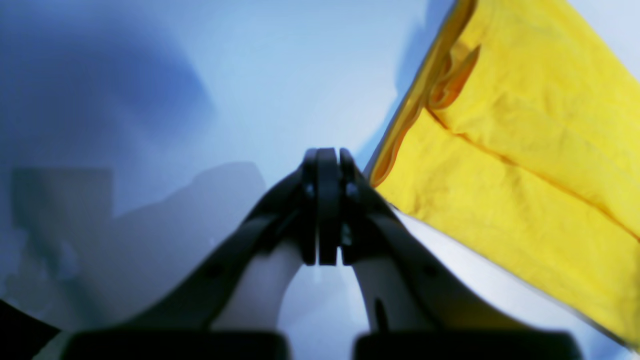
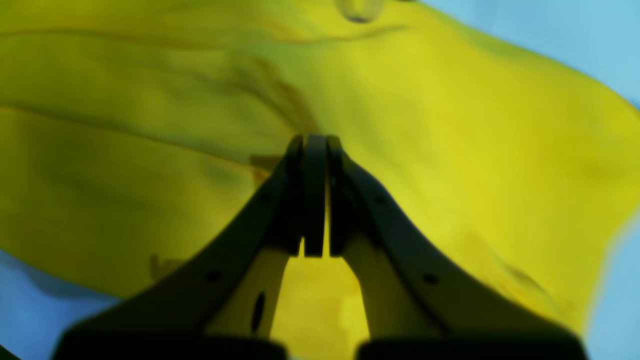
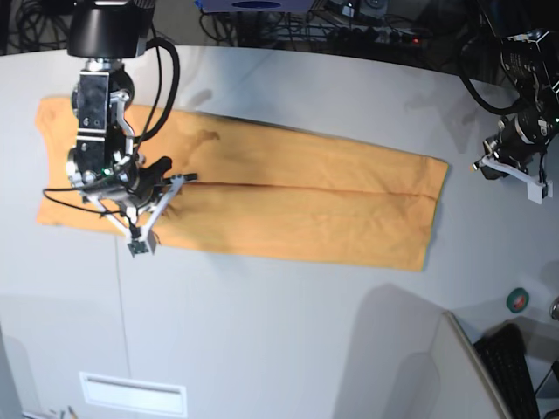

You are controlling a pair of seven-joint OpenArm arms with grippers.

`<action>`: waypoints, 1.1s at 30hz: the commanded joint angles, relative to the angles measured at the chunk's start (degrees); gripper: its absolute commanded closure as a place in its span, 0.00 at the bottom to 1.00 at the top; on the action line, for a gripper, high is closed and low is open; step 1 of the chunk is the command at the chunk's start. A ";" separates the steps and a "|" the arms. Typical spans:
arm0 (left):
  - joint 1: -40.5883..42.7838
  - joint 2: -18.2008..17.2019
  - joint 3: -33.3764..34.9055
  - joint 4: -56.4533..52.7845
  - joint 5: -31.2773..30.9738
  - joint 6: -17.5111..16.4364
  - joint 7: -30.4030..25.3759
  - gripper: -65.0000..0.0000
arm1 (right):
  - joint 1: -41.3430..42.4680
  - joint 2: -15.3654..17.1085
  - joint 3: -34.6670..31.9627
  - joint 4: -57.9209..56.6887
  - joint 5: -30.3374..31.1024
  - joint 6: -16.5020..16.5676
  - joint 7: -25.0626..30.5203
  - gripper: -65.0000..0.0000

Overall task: Layout the t-shirt on the table in an organized manner, then fold the t-shirt properly
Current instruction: 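Grasp the end of the folded shirt strip with the right gripper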

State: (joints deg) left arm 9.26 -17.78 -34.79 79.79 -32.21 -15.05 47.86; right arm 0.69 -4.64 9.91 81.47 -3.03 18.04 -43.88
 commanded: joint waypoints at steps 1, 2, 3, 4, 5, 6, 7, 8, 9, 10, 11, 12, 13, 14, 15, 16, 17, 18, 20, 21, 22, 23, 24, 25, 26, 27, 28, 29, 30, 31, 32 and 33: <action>-0.51 -1.08 -0.34 1.05 -0.63 -0.20 -0.87 1.00 | 1.73 0.64 0.15 -1.60 -0.80 -0.33 1.90 1.00; -0.51 -1.08 -0.34 1.05 -0.63 -0.20 -0.87 1.00 | 2.34 0.64 0.24 -3.89 -0.80 -0.33 2.87 1.00; -0.33 -1.16 -0.34 1.05 -0.63 -0.20 -0.87 1.00 | 2.96 0.64 0.42 -5.74 -0.80 -0.33 3.57 1.00; -0.16 -1.25 -0.42 0.87 -0.63 -0.20 -0.87 1.00 | 3.22 0.64 0.59 -6.88 -0.80 -0.33 3.92 1.00; 0.02 -1.34 -0.51 0.78 -0.63 -0.20 -0.87 1.00 | 3.31 0.73 0.59 -6.88 -0.80 -0.33 3.92 1.00; 0.11 -1.34 -0.60 0.78 -0.63 -0.20 -1.31 1.00 | 3.14 0.73 0.59 -5.91 -0.80 -0.33 3.83 1.00; 0.46 -1.34 -0.60 0.78 -0.63 -0.20 -2.19 1.00 | 2.70 0.73 0.59 -3.63 -0.80 -0.33 3.75 1.00; 1.07 -1.34 -0.51 0.78 -0.63 -0.20 -3.33 1.00 | 1.64 0.73 0.59 -1.34 -0.80 -0.33 3.57 1.00; 1.51 -1.34 -0.42 0.78 -0.63 -0.20 -4.65 1.00 | 0.85 0.73 0.33 1.74 -0.80 -0.33 3.04 1.00; 1.78 -1.34 -0.42 0.78 -0.63 -0.20 -5.53 1.00 | 0.59 0.73 0.15 4.29 -0.80 -0.33 2.34 1.00; 1.78 -1.34 -0.42 0.69 -0.63 -0.20 -6.05 1.00 | 0.59 0.73 0.15 5.52 -0.80 -0.33 1.72 1.00; 1.78 -1.34 -0.42 0.69 -0.63 -0.20 -6.14 1.00 | 0.85 0.73 0.42 5.43 -0.80 -0.33 1.72 1.00; 1.78 -1.34 -0.42 0.69 -0.63 -0.20 -6.23 1.00 | 1.20 0.91 0.51 4.20 -0.88 -0.33 1.99 1.00; 1.78 -1.34 -0.42 0.69 -0.63 -0.20 -6.23 1.00 | 2.26 1.17 0.51 2.00 -0.88 -0.33 2.43 1.00; 1.78 -1.25 -0.42 0.69 -0.72 -0.20 -6.32 1.00 | 3.14 1.26 0.59 -0.72 -0.88 -0.33 3.13 1.00; 1.78 -1.25 -0.42 0.69 -0.80 -0.47 -6.32 1.00 | 3.75 1.35 0.59 -3.27 -0.88 -0.33 3.75 1.00; 1.78 -1.16 -0.42 0.69 -0.80 -1.35 -6.32 1.00 | 4.28 1.52 0.59 -5.65 -0.88 -0.33 4.36 1.00; 1.60 -1.16 -0.51 0.69 -0.80 -2.93 -6.32 1.00 | 4.45 1.79 0.59 -7.32 -0.88 -0.33 4.98 1.00; 1.42 -1.08 -0.78 0.61 -0.80 -6.27 -6.32 1.00 | 4.37 1.70 0.59 -8.64 -0.80 -0.33 5.86 1.00; 1.42 -0.99 -0.51 0.26 -0.80 -7.15 -6.32 1.00 | 4.19 1.61 0.59 -8.64 -0.80 -0.33 5.94 1.00; 1.25 -0.90 -0.42 -0.10 -0.80 -7.33 -6.32 1.00 | 4.01 1.52 0.59 -8.11 -0.71 -0.33 5.86 1.00; 1.16 -0.46 -0.42 -0.54 -0.80 -7.33 -6.32 1.00 | 3.93 1.52 0.59 -7.41 -0.71 -0.33 5.86 1.00; 1.07 0.33 -0.42 -0.54 -0.72 -7.33 -6.41 1.00 | 3.84 1.52 0.68 -6.53 -0.71 -0.33 5.86 1.00; 1.07 1.03 -0.42 -0.45 -0.72 -7.41 -6.41 1.00 | 3.22 1.52 0.68 -5.47 -0.71 -0.33 5.86 1.00; 1.07 1.47 -0.60 -0.18 -0.72 -7.41 -6.49 1.00 | 2.78 1.52 0.68 -3.98 -0.71 -0.33 5.86 1.00; 0.99 1.65 -0.78 -0.10 -0.72 -7.59 -6.49 1.00 | 2.17 1.52 0.68 -2.48 -0.71 -0.33 5.86 1.00; 0.99 1.65 -0.78 -0.01 -0.72 -7.59 -6.49 1.00 | 1.55 1.52 0.68 -0.99 -0.71 -0.33 5.86 1.00; 0.90 1.65 -0.60 0.08 -0.72 -7.59 -6.49 1.00 | 1.11 1.52 0.68 0.24 -0.71 -0.33 5.86 1.00; 0.19 1.47 -0.42 0.17 -0.72 -7.68 -6.49 1.00 | 0.76 1.52 0.68 1.56 -0.62 -0.33 5.86 1.00; -0.33 1.47 -0.42 0.34 -0.72 -7.68 -6.49 1.00 | 0.41 1.52 1.03 2.88 -0.62 -0.33 6.03 1.00; -0.60 1.47 -0.42 0.43 -0.72 -7.68 -6.49 0.95 | 0.23 1.52 2.18 3.85 -0.62 -0.33 6.12 1.00; -0.95 1.47 -0.42 0.52 -0.72 -7.68 -6.49 0.79 | 0.23 1.52 3.41 4.73 -0.62 -0.33 6.12 1.00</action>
State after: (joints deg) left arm 8.64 -15.57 -35.07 79.22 -31.97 -22.44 42.61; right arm -0.23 -3.62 13.10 84.99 -3.86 17.78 -38.96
